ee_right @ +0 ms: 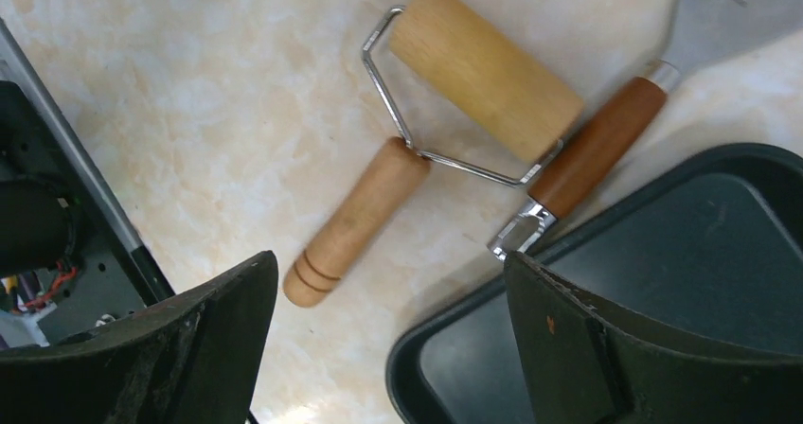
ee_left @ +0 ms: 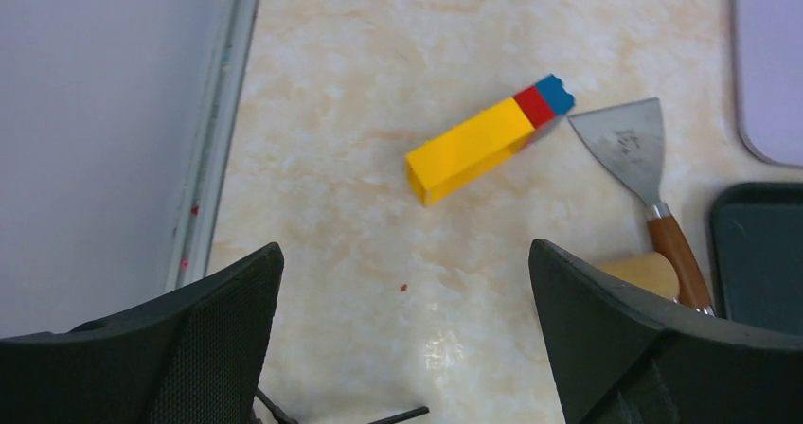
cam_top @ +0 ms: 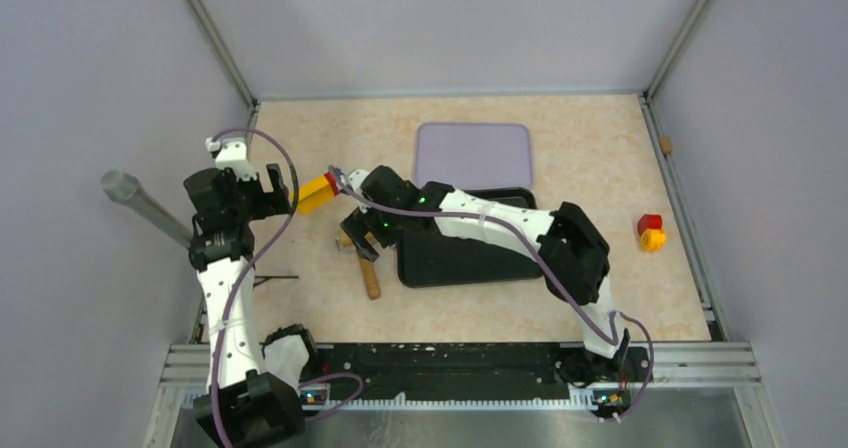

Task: Roll out the dumpling wrappers from the dough
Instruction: Pick up the rolling pin from the center of the board.

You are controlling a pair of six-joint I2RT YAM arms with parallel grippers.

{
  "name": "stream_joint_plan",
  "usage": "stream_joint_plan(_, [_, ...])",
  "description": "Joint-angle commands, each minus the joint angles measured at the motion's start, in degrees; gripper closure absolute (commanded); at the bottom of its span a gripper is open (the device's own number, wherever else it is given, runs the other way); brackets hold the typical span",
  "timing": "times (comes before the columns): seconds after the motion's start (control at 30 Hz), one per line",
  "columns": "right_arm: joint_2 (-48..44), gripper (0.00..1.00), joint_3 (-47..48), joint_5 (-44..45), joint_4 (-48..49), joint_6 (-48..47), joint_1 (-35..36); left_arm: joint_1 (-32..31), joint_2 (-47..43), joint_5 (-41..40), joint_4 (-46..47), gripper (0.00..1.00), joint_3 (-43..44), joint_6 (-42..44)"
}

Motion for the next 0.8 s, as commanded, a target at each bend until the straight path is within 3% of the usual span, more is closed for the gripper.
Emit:
stream_joint_plan(0.0, [4.0, 0.14, 5.5, 3.8, -1.6, 5.2, 2.9, 2.7, 0.1, -5.7, 5.5, 0.01, -0.3, -4.3])
stream_joint_plan(0.53, [13.6, 0.17, 6.8, 3.6, -3.1, 6.0, 6.5, 5.4, -2.4, -4.2, 6.6, 0.01, -1.4, -5.2])
stream_joint_plan(0.77, [17.5, 0.25, 8.6, 4.7, -3.9, 4.5, 7.7, 6.0, -2.5, -2.7, 6.7, 0.01, -1.6, -5.6])
